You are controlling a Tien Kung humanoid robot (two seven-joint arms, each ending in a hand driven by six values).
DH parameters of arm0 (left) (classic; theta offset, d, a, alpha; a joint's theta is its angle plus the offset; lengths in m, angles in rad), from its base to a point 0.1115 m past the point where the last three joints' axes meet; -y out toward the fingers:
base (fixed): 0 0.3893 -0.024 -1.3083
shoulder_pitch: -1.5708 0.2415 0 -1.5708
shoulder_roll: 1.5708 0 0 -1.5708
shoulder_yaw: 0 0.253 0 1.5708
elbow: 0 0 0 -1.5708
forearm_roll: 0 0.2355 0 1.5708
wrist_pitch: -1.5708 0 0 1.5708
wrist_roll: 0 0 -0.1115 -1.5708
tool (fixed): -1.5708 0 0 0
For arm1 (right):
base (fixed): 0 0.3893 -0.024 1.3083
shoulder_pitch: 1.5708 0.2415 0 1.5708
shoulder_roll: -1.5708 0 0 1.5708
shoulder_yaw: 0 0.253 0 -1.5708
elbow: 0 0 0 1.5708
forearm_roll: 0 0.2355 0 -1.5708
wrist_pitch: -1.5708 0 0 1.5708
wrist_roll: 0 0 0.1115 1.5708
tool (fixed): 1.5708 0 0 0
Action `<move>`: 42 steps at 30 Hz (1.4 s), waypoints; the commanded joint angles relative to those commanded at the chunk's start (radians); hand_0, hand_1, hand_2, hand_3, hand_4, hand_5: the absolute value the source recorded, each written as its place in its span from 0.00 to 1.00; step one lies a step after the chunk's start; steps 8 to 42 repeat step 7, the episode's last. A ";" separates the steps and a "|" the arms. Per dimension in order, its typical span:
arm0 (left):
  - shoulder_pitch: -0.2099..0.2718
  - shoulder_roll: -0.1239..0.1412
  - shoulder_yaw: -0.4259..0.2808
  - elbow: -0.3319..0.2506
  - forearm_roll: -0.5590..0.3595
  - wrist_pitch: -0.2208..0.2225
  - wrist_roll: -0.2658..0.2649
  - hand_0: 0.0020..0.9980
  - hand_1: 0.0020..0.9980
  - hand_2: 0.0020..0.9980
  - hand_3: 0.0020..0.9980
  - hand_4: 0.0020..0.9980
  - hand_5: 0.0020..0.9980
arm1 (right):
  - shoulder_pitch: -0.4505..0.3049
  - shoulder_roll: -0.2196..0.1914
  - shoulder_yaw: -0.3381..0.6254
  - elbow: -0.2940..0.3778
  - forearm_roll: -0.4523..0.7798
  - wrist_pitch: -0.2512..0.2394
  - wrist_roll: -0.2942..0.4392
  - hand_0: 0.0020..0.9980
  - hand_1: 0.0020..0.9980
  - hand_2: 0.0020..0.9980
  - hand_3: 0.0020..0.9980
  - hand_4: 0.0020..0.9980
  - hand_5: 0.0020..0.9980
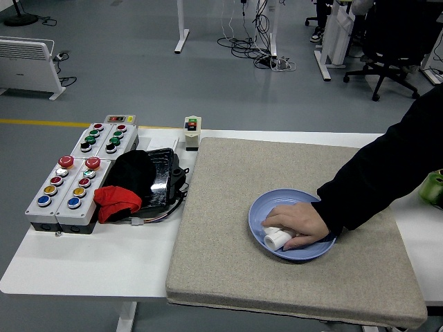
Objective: Pick pipe place plate twice
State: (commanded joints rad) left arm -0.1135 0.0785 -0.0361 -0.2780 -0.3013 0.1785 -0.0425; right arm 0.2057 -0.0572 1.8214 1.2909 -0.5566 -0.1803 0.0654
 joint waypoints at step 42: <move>-0.001 0.000 0.000 0.000 0.000 0.000 -0.001 0.69 0.66 0.68 0.61 0.25 1.00 | -0.001 0.000 0.004 -0.001 0.016 0.000 0.001 0.80 0.77 0.84 0.80 0.53 0.55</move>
